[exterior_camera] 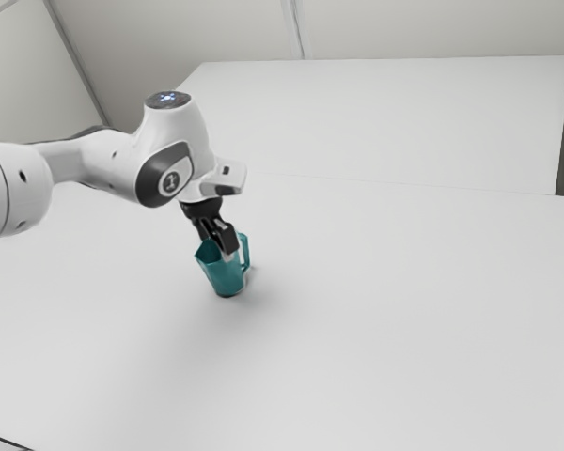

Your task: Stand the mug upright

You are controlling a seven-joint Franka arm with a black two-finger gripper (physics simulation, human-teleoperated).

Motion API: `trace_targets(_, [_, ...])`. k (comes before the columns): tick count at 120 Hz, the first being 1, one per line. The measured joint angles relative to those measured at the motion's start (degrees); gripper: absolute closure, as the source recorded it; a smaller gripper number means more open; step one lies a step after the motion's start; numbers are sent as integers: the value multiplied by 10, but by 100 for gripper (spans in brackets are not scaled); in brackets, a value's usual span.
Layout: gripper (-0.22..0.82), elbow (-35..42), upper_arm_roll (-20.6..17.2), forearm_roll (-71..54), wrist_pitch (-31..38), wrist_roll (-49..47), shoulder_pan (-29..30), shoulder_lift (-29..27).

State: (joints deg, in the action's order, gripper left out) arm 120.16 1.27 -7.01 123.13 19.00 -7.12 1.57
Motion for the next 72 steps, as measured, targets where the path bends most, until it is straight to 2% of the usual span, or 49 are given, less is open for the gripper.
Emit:
trace_targets(28, [2, -26, 6, 3, -43, 1, -5, -39])
trace_targets(57, [1, -129, 7, 4, -113, -1, 6, -35])
trace_targets(72, [0, -158, 8, 8, -146, -7, 10, -34])
